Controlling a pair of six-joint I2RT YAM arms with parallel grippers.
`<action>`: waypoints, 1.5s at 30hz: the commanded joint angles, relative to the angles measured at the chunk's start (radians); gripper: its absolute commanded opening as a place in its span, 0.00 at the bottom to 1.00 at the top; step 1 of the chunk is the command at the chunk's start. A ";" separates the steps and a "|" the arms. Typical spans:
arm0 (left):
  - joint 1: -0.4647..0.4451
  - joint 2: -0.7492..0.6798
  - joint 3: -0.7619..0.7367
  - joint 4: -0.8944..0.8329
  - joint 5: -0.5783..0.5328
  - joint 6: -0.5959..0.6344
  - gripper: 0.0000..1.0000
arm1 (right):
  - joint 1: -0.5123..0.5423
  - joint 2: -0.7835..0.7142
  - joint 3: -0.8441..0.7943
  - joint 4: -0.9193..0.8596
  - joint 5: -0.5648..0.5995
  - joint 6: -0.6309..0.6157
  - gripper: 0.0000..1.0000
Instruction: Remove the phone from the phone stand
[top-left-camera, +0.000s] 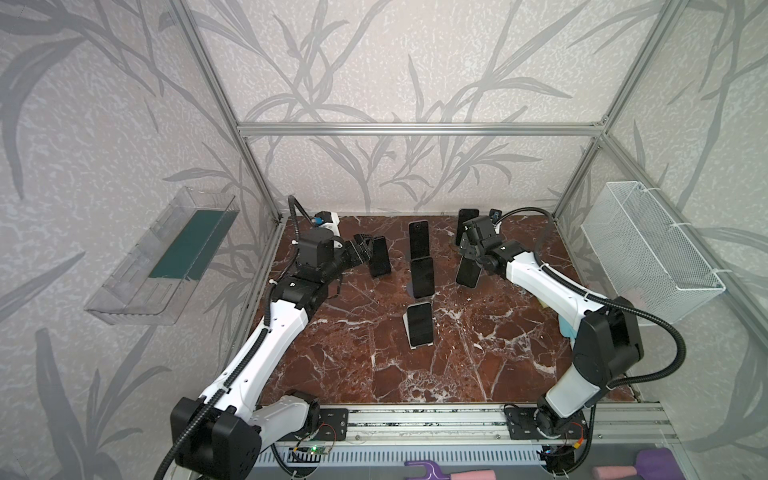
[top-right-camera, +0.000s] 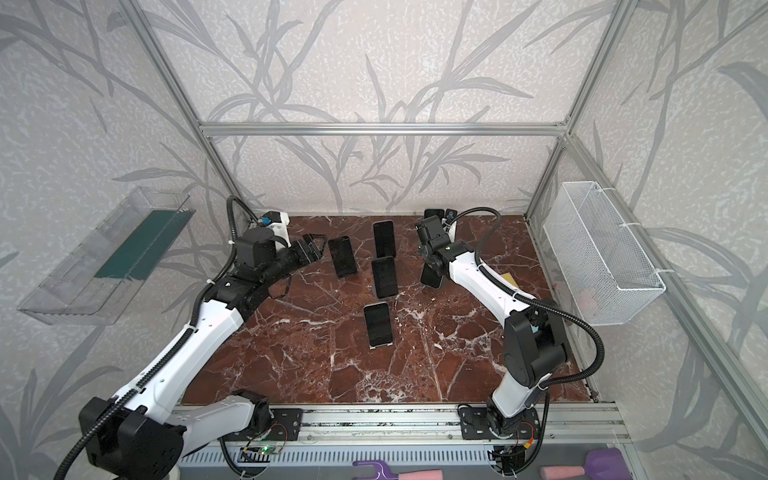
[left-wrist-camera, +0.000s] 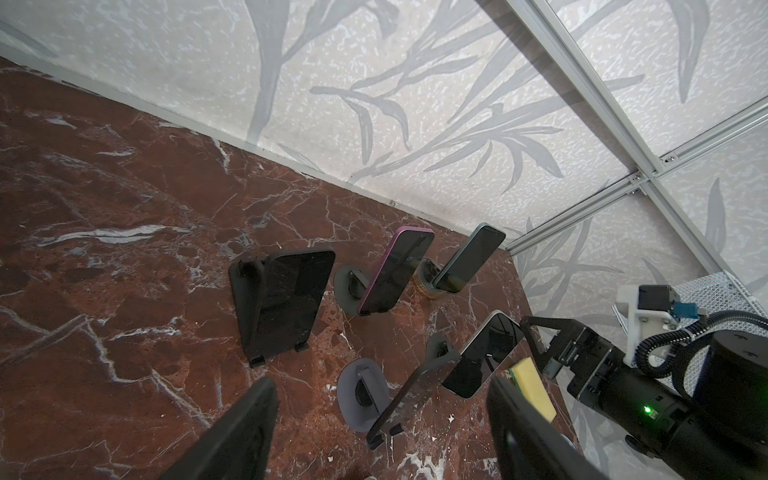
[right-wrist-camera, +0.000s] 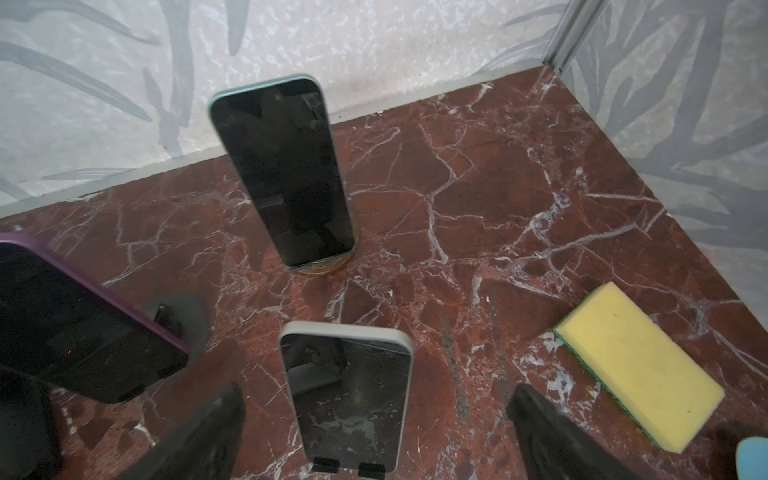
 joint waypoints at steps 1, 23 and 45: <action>0.002 -0.006 0.031 -0.012 0.011 -0.005 0.79 | -0.018 0.017 0.015 -0.028 -0.007 0.056 0.99; 0.003 0.009 0.028 0.005 0.054 -0.039 0.79 | -0.009 0.127 0.026 0.050 -0.003 0.040 0.99; 0.004 0.008 0.021 0.016 0.061 -0.044 0.79 | 0.040 0.184 0.032 0.071 0.105 0.231 0.96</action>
